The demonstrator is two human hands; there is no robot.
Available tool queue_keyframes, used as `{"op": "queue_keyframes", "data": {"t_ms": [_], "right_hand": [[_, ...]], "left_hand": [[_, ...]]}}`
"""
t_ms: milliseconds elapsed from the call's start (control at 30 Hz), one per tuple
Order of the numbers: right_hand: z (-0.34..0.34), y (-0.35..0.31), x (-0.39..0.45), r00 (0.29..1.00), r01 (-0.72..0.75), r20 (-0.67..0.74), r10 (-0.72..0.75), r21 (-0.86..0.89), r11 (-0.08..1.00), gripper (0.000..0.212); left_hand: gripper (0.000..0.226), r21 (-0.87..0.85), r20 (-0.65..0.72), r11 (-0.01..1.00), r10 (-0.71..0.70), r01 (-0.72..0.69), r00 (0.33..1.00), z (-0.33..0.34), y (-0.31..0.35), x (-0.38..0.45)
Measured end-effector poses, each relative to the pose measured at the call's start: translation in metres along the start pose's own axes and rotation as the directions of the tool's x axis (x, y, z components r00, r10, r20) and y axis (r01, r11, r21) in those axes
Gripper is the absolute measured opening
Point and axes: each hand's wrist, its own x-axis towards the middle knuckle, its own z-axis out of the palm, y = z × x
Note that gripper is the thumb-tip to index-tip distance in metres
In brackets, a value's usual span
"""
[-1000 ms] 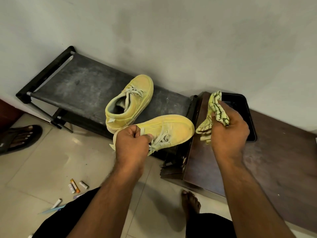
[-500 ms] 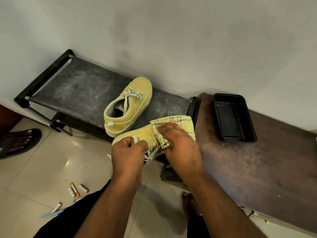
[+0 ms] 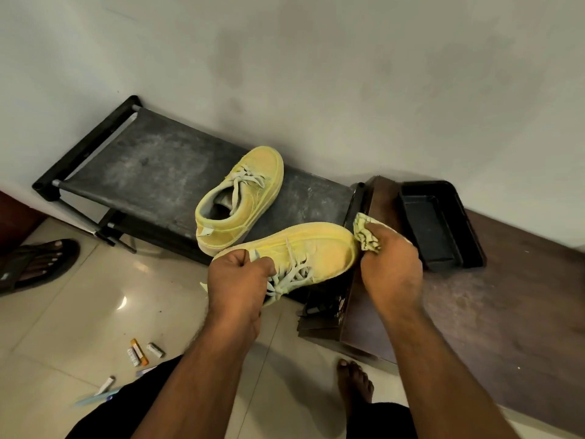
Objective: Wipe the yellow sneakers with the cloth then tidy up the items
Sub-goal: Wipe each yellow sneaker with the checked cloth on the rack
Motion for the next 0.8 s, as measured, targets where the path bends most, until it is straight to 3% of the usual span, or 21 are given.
{"op": "queue_keyframes", "data": {"t_ms": [167, 267, 333, 467, 600, 667, 700, 800], "right_hand": [[0.021, -0.015, -0.019, 0.958, 0.244, 0.106, -0.265, 0.178, 0.953, 0.061], [0.011, -0.01, -0.006, 0.999, 0.049, 0.004, -0.055, 0.389, 0.92, 0.05], [0.005, -0.005, 0.0, 0.999, -0.052, 0.019, 0.05, 0.549, 0.834, 0.04], [-0.01, -0.012, 0.001, 0.998, -0.056, 0.058, 0.016, 0.798, 0.6, 0.034], [-0.021, -0.011, 0.01, 0.995, -0.102, 0.099, 0.025, 0.921, 0.377, 0.025], [-0.022, -0.012, 0.004, 0.997, -0.073, 0.074, 0.005, 0.96, 0.271, 0.029], [-0.021, -0.013, -0.002, 0.998, -0.055, 0.058, -0.008, 0.967, 0.249, 0.032], [-0.013, -0.019, -0.02, 1.0, -0.018, 0.024, -0.018, 0.965, 0.26, 0.037]], "left_hand": [[0.014, -0.053, -0.021, 0.998, -0.028, 0.027, 0.999, 0.0, 0.007, -0.005], [0.019, -0.15, -0.058, 0.987, -0.065, 0.055, 0.996, -0.002, 0.014, -0.008], [0.022, -0.194, -0.067, 0.979, -0.081, 0.067, 0.994, -0.005, 0.019, -0.007], [0.024, -0.196, -0.066, 0.979, -0.076, 0.061, 0.995, -0.01, 0.028, -0.003], [0.019, -0.248, 0.052, 0.95, -0.183, 0.19, 0.982, -0.013, 0.025, 0.005], [0.058, -0.316, 0.138, 0.907, -0.248, 0.279, 0.959, -0.016, 0.023, 0.011], [0.068, -0.334, 0.156, 0.892, -0.265, 0.304, 0.951, -0.018, 0.023, 0.016], [0.061, -0.378, 0.202, 0.863, -0.276, 0.335, 0.94, -0.018, 0.029, 0.022]]}}
